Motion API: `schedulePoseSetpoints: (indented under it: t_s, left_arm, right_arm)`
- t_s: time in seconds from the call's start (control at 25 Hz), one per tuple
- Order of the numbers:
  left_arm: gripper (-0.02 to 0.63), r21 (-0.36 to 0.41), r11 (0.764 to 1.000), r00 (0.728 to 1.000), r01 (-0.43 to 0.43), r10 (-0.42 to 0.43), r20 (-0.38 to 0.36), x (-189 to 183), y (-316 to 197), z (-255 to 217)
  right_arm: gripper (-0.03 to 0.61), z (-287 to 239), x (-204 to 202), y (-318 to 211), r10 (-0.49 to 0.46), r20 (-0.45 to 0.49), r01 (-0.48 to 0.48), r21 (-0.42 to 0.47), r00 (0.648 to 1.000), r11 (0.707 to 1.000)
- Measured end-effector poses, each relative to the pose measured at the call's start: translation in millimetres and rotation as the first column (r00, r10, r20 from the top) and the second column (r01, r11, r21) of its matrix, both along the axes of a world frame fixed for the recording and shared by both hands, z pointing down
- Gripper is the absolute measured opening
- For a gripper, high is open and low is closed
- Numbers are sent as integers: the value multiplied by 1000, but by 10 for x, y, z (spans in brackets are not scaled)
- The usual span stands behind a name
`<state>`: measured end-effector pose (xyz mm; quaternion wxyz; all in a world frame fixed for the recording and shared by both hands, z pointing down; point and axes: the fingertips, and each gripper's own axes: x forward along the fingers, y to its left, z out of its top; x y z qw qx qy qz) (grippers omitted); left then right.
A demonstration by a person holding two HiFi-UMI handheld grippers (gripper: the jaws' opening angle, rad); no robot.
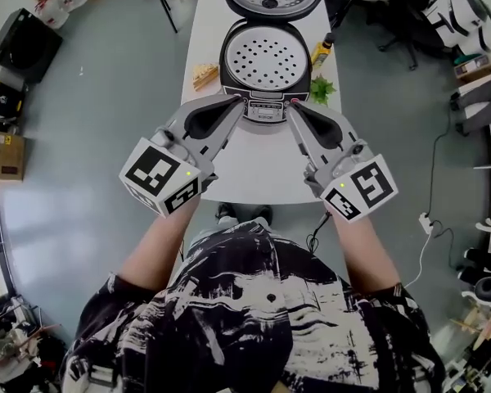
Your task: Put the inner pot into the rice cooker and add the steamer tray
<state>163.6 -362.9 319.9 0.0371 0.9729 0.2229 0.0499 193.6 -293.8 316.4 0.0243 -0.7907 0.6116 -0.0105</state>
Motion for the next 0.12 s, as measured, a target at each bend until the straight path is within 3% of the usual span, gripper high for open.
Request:
schedulePoseSetpoints:
  t_s: [0.12]
  left_arm:
    - [5, -1, 1000, 1000, 3, -3, 0, -10, 10, 18]
  right_arm:
    - [-3, 3, -15, 7, -4, -5, 4, -1, 1000, 1000]
